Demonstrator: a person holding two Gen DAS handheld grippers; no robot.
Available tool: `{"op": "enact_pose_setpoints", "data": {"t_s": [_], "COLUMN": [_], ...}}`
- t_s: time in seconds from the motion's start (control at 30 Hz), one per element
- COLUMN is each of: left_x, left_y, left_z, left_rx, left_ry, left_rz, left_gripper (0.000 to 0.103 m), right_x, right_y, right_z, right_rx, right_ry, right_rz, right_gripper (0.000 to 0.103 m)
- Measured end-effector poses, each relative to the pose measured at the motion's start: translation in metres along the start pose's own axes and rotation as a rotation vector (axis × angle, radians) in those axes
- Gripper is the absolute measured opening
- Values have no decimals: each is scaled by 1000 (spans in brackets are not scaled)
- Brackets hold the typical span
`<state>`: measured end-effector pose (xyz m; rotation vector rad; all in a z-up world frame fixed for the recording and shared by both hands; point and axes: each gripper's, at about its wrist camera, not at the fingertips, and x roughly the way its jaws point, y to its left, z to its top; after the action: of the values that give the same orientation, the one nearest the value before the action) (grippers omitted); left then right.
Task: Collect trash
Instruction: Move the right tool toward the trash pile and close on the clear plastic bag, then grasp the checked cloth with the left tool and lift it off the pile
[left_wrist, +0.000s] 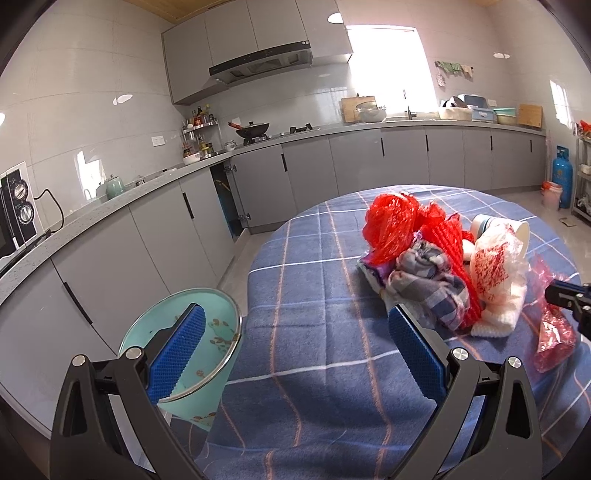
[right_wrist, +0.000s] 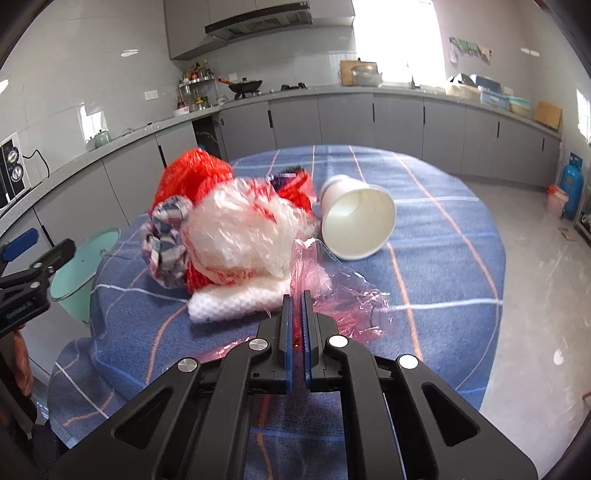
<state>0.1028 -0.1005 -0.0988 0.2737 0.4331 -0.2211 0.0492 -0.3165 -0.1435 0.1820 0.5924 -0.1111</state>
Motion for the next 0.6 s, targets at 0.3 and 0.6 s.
{"op": "enact_pose_setpoints", "data": {"t_s": [0.3, 0.6], "left_x": [19, 40], "left_y": [-29, -57], "left_z": [18, 24], "left_rx": [3, 25], "left_ry": [10, 35], "left_rz": [-60, -91], "left_gripper": [97, 96], "right_x": [-20, -23], "right_y": [-8, 1], "right_z": [21, 25], "right_rx": [-36, -94], "right_ry": [-82, -130], "right_rz": [-30, -43], "right_gripper": [5, 5]}}
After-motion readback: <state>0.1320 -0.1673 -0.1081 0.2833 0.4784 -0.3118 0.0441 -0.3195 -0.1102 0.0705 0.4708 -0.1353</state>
